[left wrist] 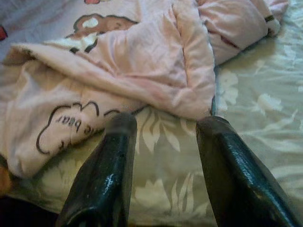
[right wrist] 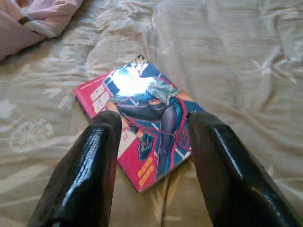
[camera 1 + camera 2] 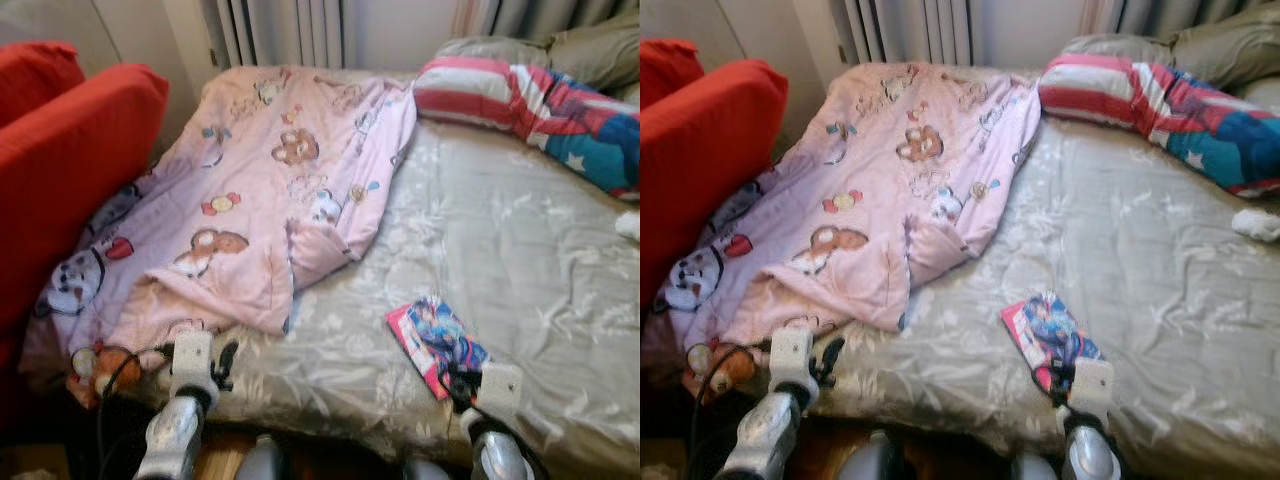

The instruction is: Clean up the room

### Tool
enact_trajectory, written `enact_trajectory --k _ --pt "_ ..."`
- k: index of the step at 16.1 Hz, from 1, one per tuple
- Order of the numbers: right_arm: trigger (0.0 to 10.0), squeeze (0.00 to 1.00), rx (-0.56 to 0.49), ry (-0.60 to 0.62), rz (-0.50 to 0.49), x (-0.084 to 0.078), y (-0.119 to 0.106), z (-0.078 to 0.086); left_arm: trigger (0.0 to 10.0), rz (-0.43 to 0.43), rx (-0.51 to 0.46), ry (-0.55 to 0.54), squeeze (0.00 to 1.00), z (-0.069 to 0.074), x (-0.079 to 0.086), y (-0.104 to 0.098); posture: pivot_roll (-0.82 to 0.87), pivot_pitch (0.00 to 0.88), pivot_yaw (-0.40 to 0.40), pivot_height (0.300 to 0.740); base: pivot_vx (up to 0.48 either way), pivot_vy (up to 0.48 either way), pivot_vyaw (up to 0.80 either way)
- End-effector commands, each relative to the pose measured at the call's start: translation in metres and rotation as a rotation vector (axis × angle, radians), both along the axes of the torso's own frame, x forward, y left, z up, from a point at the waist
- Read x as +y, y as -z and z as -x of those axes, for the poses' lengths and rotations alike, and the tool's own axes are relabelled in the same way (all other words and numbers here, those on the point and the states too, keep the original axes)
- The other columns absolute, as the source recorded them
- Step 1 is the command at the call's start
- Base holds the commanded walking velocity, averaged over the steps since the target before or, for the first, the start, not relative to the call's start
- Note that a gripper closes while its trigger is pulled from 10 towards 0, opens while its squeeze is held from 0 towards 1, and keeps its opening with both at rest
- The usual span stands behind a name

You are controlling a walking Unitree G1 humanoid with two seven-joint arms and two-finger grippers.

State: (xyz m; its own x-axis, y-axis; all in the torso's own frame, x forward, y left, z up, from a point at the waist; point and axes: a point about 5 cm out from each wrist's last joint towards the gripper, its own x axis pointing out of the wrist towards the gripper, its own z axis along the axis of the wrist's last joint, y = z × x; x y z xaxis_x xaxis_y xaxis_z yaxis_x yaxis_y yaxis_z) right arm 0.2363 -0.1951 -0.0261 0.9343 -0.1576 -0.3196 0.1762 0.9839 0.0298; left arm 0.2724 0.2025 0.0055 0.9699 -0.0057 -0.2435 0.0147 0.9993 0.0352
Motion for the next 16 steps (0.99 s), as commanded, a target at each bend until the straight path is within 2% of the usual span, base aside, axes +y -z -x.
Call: enact_trajectory --k 1,16 --pt "10.0 0.00 0.023 -0.013 -0.008 0.004 0.004 0.004 10.0 -0.008 0.019 -0.016 0.00 0.003 0.008 0.002 0.03 0.128 0.067 0.645 0.000 0.000 0.00" --pt "10.0 0.00 0.026 -0.056 -0.006 0.009 0.005 0.004 10.0 0.010 0.002 0.032 0.00 -0.005 -0.002 -0.004 0.02 0.098 0.070 0.645 0.000 0.000 0.00"
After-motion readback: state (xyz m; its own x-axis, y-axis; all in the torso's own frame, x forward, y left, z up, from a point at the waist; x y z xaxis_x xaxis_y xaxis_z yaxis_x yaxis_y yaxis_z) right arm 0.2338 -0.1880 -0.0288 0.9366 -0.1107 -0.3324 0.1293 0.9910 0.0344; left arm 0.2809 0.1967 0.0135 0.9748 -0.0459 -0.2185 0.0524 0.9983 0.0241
